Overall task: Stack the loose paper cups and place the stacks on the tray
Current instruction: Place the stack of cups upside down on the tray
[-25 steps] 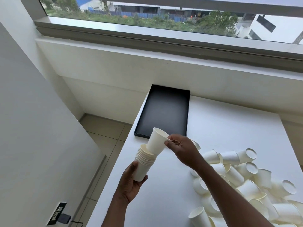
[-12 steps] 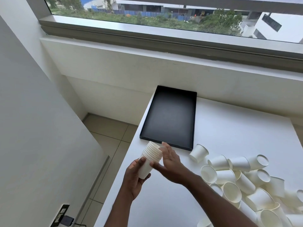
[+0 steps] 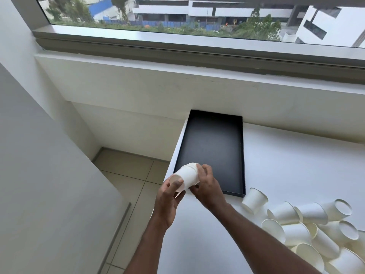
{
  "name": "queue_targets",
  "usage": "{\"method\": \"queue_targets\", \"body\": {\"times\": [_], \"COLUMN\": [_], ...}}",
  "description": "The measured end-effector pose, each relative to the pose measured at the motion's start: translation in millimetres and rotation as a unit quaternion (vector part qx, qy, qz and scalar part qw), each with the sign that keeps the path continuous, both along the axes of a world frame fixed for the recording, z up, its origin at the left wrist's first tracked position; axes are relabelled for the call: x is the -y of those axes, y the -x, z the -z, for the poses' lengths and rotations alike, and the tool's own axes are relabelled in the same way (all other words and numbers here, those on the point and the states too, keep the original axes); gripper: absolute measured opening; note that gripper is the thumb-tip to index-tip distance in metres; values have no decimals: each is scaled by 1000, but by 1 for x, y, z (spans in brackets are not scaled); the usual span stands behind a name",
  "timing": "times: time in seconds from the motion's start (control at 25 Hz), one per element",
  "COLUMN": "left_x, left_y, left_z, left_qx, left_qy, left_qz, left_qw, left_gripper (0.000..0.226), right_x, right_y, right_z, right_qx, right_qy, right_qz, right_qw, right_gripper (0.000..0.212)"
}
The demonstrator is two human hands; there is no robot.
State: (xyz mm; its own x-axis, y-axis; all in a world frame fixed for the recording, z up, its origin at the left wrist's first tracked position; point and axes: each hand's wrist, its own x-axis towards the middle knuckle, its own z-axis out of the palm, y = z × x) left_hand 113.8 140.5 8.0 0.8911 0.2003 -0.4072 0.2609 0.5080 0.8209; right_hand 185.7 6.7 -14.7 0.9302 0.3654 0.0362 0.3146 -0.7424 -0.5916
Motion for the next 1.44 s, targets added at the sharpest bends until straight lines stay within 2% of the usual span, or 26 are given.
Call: {"method": "queue_targets", "body": {"times": [0.2,0.28,0.48,0.64,0.72,0.84,0.88,0.92,0.96,1.04,1.12,1.28,1.36,1.44], "left_x": [-9,-10,-11,-11,-6,8,13,21,30,54,83,128,144,156], "left_y": [-53,-66,-85,-82,-76,-63,-56,-48,-39,-19,0,22,26,27], "left_z": [37,50,66,78,78,72,71,71,73,75,76,74,70,59], "left_qx": [31,28,34,24,-7,-39,-50,-64,-76,-85,-95,-115,-130,-154], "left_qy": [-175,-207,-260,-302,-338,-395,-408,-414,-415,-406,-373,-294,-257,-166], "left_qz": [38,57,73,110,97,43,31,23,16,7,11,26,21,-9], "left_qw": [983,976,962,947,936,917,911,908,907,910,923,948,957,974], "left_gripper": [45,41,33,46,47,38,43,58,69,71,65,57,55,57], "right_x": [-22,-23,-25,-24,-18,4,16,31,49,85,115,144,151,149], "right_y": [-42,-51,-59,-46,-33,-8,-1,5,9,14,11,0,1,11], "right_z": [47,61,69,60,51,36,31,26,23,18,21,27,25,13], "right_qx": [-91,-109,-89,-110,-96,-8,22,40,45,14,-44,-105,-101,-85], "right_qy": [-7,12,72,106,88,64,64,71,82,106,123,147,122,49], "right_qz": [72,98,110,95,108,174,216,260,300,346,347,310,309,325], "right_qw": [993,989,987,984,986,983,974,962,949,932,929,933,938,941], "right_gripper": [66,63,63,50,42,39,36,32,29,30,33,23,20,20]}}
